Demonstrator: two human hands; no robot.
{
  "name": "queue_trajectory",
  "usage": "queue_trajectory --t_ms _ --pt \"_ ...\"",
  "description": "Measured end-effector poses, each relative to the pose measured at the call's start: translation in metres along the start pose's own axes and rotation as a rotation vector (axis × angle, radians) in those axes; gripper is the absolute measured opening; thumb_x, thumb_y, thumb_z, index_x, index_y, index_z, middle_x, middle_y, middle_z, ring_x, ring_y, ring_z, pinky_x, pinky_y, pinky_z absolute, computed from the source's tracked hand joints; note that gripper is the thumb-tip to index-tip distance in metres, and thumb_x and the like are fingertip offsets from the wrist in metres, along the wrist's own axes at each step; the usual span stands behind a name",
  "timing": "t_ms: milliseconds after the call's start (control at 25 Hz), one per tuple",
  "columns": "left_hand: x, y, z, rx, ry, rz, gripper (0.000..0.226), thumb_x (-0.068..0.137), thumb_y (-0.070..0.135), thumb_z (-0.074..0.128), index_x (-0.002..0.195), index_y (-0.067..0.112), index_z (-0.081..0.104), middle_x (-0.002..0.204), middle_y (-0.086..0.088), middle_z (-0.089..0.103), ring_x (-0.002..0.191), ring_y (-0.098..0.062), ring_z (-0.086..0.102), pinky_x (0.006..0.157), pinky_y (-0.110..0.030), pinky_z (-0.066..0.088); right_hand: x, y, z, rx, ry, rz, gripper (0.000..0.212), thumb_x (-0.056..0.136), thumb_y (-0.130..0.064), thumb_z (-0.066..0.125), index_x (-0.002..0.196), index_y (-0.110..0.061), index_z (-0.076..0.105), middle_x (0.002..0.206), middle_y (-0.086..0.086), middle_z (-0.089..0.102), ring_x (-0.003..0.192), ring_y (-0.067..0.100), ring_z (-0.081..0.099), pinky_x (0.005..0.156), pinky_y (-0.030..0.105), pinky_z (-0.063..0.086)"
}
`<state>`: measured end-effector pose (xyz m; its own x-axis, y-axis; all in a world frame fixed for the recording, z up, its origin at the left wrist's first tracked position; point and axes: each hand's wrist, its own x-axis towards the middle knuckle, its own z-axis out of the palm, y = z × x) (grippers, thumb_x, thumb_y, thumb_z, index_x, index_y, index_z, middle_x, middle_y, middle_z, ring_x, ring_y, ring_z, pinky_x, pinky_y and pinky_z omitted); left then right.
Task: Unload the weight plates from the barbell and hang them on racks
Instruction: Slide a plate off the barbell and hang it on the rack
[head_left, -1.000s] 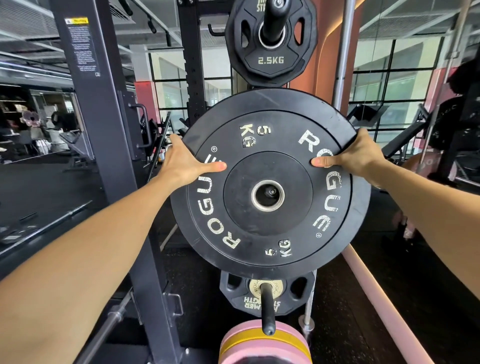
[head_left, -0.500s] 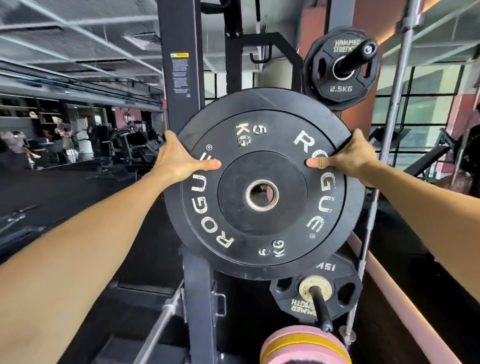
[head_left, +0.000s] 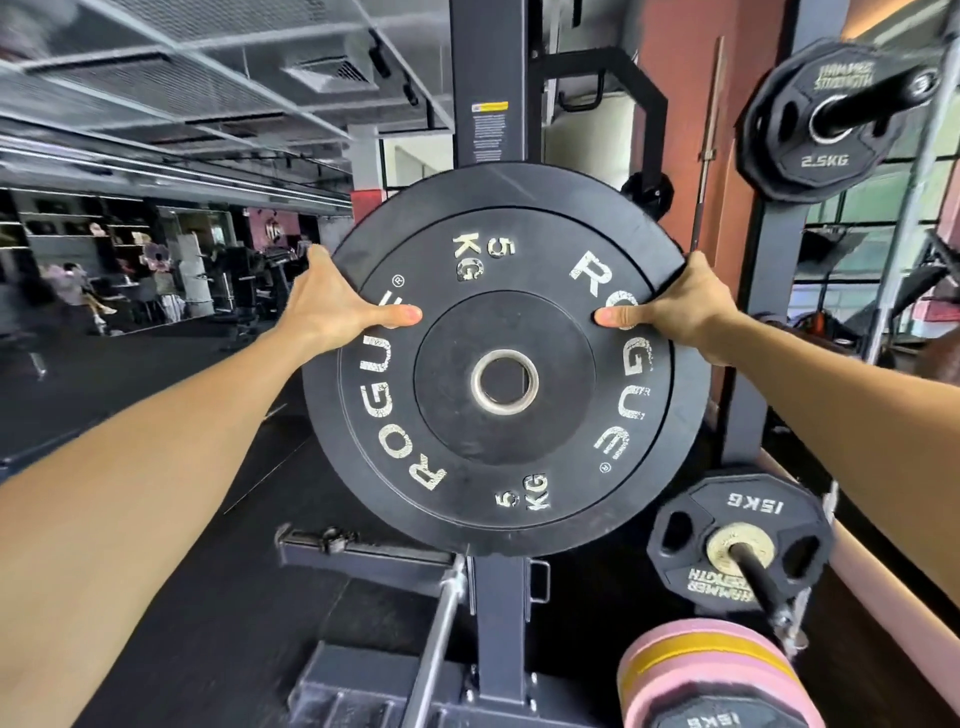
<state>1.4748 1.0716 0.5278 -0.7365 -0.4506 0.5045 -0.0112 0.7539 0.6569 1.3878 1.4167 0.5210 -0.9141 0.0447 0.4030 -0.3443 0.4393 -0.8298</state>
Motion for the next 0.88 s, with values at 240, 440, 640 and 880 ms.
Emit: queue_trajectory --t_ms 240,440,640,880 --pt "0.049 -0.053 0.004 0.024 0.02 0.001 0.109 0.045 0.061 0.091 0.124 0.012 0.035 0.133 -0.009 0.05 0.118 -0.026 0.048 0.086 -0.036 0.04 0.033 0.002 0.068 0.027 -0.012 -0.017 0.107 0.037 -0.043 0.098 0.127 -0.022 0.044 0.117 -0.006 0.056 0.103 0.017 0.053 0.084 0.029 0.044" --pt "0.074 -0.092 0.011 0.019 -0.002 -0.013 0.117 0.044 0.062 0.091 0.131 0.011 0.033 0.137 -0.009 0.049 0.125 -0.028 0.048 0.091 -0.039 0.043 0.038 0.004 0.112 -0.011 -0.004 -0.001 0.102 0.042 -0.043 0.096 0.125 -0.018 0.041 0.114 -0.004 0.052 0.102 0.017 0.049 0.084 0.029 0.042" --pt "0.066 -0.131 0.017 -0.008 -0.026 0.012 0.118 0.044 0.061 0.092 0.132 0.009 0.033 0.134 -0.008 0.051 0.124 -0.028 0.049 0.091 -0.038 0.044 0.01 0.02 0.138 -0.024 0.02 0.012 0.1 0.041 -0.044 0.096 0.119 -0.018 0.041 0.114 -0.004 0.054 0.103 0.019 0.052 0.084 0.032 0.045" --pt "0.006 -0.2 0.023 -0.036 -0.05 0.022 0.112 0.046 0.061 0.092 0.128 0.011 0.035 0.131 -0.007 0.053 0.115 -0.026 0.052 0.086 -0.037 0.044 -0.067 0.053 0.175 -0.039 0.024 0.013 0.101 0.045 -0.042 0.096 0.125 -0.017 0.041 0.114 -0.004 0.053 0.103 0.018 0.052 0.084 0.031 0.044"
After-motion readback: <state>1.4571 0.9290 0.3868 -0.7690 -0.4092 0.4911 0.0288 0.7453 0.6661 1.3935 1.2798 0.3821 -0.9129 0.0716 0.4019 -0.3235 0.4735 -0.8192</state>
